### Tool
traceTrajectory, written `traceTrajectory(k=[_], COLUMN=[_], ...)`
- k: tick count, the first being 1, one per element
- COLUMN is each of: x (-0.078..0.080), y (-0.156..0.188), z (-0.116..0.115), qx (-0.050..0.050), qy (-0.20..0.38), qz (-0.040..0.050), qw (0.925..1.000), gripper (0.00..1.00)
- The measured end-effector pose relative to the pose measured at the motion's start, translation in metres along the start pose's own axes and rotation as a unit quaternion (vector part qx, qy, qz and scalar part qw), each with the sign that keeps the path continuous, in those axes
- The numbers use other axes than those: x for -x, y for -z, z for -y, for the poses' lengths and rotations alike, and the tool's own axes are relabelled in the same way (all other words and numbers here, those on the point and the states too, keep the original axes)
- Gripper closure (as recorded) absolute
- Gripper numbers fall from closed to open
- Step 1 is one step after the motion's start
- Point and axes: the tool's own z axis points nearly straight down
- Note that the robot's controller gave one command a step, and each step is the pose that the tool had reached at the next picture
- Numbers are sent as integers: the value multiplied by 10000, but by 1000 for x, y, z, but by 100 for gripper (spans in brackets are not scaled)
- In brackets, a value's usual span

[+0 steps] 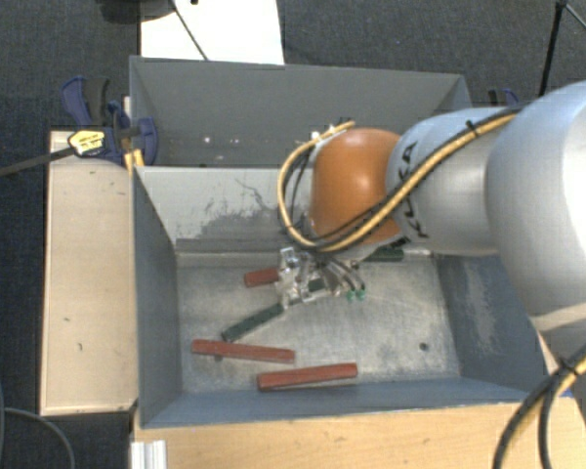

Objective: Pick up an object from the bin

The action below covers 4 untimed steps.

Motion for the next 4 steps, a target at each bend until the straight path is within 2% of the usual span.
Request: traceTrajectory(k=[1,2,3,4], x=[-3,-3,-10,-10], y=[-2,-2,-1,-1], z=[0,0,-54,-54], qx=[4,5,18,18], qy=[-6,-8,2033,2027], qz=[-43,-43,-18,-18], qw=[10000,10000,9791,9792], gripper=[0,0,100,100])
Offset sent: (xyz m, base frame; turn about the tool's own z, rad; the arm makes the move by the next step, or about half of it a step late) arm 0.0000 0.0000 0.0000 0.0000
